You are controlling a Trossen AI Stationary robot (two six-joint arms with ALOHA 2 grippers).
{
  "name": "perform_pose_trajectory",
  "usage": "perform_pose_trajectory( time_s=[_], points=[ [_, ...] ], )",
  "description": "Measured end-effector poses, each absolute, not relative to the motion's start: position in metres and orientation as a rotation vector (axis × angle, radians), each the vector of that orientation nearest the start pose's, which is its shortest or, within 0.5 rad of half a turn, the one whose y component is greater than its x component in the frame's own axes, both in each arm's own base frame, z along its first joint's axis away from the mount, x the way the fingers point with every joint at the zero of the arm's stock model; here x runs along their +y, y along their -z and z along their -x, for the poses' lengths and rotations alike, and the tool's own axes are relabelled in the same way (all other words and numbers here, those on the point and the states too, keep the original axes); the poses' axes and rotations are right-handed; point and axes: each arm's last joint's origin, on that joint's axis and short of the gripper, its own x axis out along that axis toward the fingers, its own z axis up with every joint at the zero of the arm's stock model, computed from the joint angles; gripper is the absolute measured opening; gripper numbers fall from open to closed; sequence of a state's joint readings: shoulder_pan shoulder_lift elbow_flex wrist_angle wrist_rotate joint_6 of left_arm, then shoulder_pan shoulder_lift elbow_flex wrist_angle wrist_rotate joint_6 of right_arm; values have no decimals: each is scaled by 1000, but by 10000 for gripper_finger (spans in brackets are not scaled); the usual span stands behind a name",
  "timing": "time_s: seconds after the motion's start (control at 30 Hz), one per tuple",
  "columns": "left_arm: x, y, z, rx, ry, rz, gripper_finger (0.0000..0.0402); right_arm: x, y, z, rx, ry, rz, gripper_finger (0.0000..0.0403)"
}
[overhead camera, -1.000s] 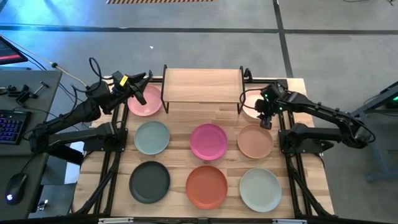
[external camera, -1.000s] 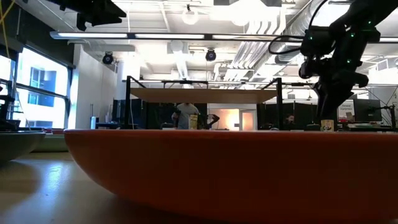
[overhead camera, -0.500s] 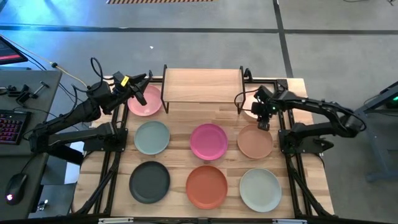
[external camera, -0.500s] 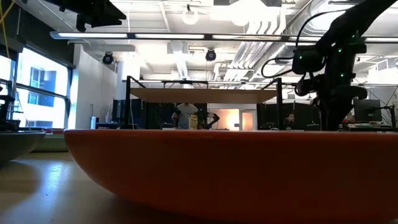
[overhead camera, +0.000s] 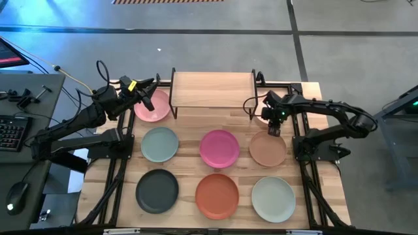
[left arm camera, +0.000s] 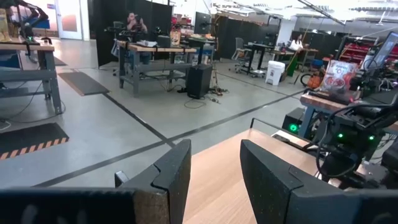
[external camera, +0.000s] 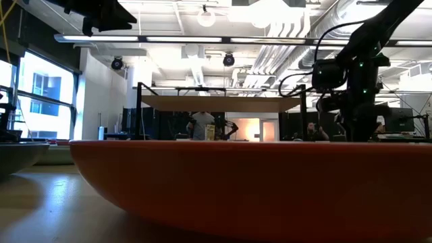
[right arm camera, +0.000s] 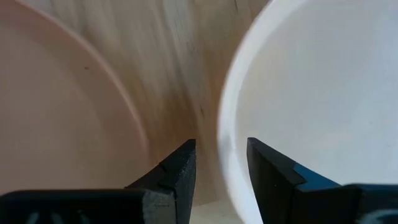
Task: Place and stack plates onto a shelf
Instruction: Put the light orange plate on the shelf
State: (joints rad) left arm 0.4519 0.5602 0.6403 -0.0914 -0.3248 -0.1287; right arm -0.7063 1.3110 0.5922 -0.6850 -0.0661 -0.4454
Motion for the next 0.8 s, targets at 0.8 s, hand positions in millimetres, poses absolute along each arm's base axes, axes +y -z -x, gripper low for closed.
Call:
perform_pose_trajectory(
  time_s=[0.8],
  points=[
    [65, -322, -114, -39, -776, 124, 129, -129, -140, -151, 1474, 308, -205, 3]
  ],
)
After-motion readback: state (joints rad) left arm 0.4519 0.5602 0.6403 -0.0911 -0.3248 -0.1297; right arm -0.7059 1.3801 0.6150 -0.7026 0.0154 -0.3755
